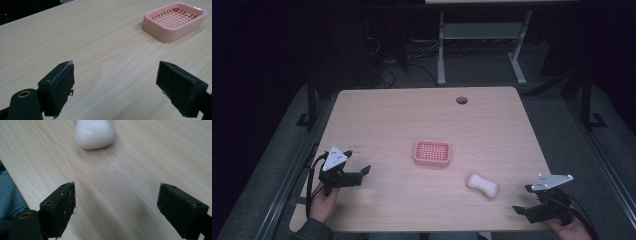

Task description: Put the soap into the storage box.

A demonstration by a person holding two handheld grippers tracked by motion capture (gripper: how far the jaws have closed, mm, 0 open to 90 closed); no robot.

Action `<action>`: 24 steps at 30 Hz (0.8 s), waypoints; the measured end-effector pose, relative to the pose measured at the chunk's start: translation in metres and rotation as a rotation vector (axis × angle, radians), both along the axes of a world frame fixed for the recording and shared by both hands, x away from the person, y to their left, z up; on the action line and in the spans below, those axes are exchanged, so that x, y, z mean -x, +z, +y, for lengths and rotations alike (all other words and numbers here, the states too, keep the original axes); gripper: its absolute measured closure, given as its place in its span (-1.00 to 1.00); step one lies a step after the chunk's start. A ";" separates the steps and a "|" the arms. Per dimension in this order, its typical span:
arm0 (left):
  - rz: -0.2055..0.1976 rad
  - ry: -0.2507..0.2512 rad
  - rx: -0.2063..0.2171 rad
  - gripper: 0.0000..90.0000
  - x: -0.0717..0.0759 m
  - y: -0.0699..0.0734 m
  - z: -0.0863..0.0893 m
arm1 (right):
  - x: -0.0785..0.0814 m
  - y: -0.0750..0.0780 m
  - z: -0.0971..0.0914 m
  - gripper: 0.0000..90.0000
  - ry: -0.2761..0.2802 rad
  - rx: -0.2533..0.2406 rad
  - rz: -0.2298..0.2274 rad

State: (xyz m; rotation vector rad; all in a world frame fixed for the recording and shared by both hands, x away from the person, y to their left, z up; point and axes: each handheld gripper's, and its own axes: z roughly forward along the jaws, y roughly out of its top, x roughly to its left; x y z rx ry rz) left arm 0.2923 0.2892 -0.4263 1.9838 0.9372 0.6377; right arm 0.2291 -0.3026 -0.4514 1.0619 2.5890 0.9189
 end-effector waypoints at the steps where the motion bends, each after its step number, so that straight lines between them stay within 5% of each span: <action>1: 0.003 0.001 -0.004 -0.68 0.000 0.000 0.000 | -0.001 0.000 0.001 -0.68 0.001 0.000 0.006; 8: 0.009 -0.001 0.005 -0.68 0.003 -0.002 0.002 | -0.006 0.003 0.011 -0.68 0.015 0.017 0.036; 24: -0.001 0.003 -0.002 -0.68 0.002 -0.001 0.003 | -0.022 0.022 0.040 -0.67 0.075 0.069 0.026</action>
